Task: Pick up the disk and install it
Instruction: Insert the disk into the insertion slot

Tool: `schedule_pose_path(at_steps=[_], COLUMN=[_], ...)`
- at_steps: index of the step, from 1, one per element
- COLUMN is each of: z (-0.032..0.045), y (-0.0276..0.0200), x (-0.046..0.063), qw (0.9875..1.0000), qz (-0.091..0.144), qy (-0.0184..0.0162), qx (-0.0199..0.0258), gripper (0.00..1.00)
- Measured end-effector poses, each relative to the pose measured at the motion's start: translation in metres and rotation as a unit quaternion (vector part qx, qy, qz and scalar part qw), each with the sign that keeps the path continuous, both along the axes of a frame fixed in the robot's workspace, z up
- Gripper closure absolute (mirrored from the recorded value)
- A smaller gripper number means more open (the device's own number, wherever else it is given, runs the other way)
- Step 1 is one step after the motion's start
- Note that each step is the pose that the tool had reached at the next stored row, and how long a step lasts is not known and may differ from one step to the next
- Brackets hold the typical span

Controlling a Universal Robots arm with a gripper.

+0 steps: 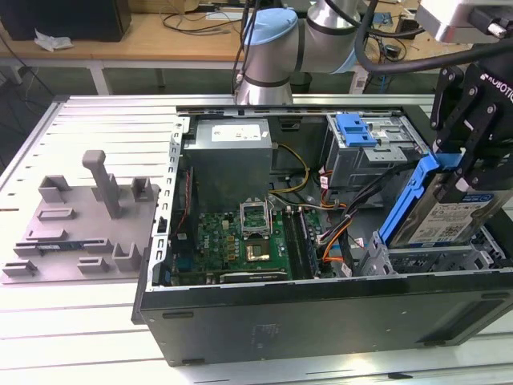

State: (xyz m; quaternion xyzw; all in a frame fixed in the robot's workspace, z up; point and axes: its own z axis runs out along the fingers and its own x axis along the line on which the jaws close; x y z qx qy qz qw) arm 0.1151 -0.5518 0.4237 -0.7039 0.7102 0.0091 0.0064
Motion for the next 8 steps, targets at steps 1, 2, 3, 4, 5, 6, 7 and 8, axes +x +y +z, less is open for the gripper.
schedule_pose_path(at_steps=[1,2,3,4,5,6,7,8], z=[-0.0016,-0.0024,-0.0033,-0.0042,-0.0052,-0.0065,-0.0084,-0.0096], y=[0.0,0.0,0.0,0.0,0.0,0.0,0.0,0.0], x=[0.0,0.0,0.0,0.0,0.0,0.0,0.0,0.0], qw=[1.0,1.0,1.0,1.0,1.0,1.0,1.0,1.0], qz=[0.0,0.0,0.0,0.0,0.0,0.0,0.0,0.0], qy=[0.0,0.0,0.0,0.0,0.0,0.0,0.0,0.0], qx=[0.0001,0.0,0.0,0.0001,0.0001,0.0001,0.0001,0.0001], gripper=[0.64,0.64,0.64,0.64,0.64,0.64,0.64,0.64])
